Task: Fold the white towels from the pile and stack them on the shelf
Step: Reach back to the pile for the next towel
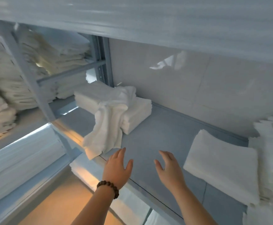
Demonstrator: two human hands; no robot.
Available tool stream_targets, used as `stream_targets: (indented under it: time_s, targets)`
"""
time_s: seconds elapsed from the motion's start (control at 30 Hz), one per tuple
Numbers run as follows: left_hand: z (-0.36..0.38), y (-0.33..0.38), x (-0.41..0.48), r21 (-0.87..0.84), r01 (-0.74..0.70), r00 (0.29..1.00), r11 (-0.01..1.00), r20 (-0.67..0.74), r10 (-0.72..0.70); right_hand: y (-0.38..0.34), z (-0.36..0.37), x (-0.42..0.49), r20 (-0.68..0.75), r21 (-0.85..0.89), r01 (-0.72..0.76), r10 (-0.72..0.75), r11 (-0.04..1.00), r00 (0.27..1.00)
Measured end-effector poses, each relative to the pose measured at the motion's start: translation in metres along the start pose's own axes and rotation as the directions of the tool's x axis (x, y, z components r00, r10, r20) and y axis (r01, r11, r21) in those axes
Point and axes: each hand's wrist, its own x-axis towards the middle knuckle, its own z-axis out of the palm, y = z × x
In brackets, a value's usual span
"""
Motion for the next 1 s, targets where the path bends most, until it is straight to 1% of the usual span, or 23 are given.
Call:
stream_targets:
  time_s: [0.23, 0.4, 0.5, 0.67, 0.8, 1.0]
  targets:
    - [-0.054, -0.079, -0.008, -0.044, 0.153, 0.984, 0.987, -0.086, -0.156, -0.076, 0.063, 0.016, 0.093, 0.004, 0.116, -0.116, 0.993, 0.989]
    - [-0.094, -0.14, -0.006, -0.059, 0.186, 0.978, 0.981, -0.085, -0.191, -0.14, 0.118, 0.016, 0.127, 0.044, 0.15, -0.155, 0.988, 0.98]
    - [-0.118, -0.177, -0.002, -0.076, 0.168, 0.982, 0.983, -0.072, -0.174, -0.177, 0.152, 0.014, 0.126, 0.055, 0.146, -0.152, 0.988, 0.98]
    - [-0.149, -0.222, 0.016, -0.076, 0.102, 0.993, 0.992, -0.055, -0.106, -0.222, 0.19, 0.013, 0.11, 0.091, 0.061, -0.071, 0.994, 0.991]
    - [-0.157, -0.236, 0.036, -0.09, 0.03, 0.999, 0.996, -0.032, -0.033, -0.232, 0.199, 0.017, 0.084, 0.073, 0.0, -0.006, 0.997, 0.996]
    - [-0.148, -0.234, 0.076, -0.124, -0.06, 0.998, 0.99, 0.012, 0.062, -0.223, 0.197, 0.037, 0.012, 0.016, -0.062, 0.061, 0.998, 0.998]
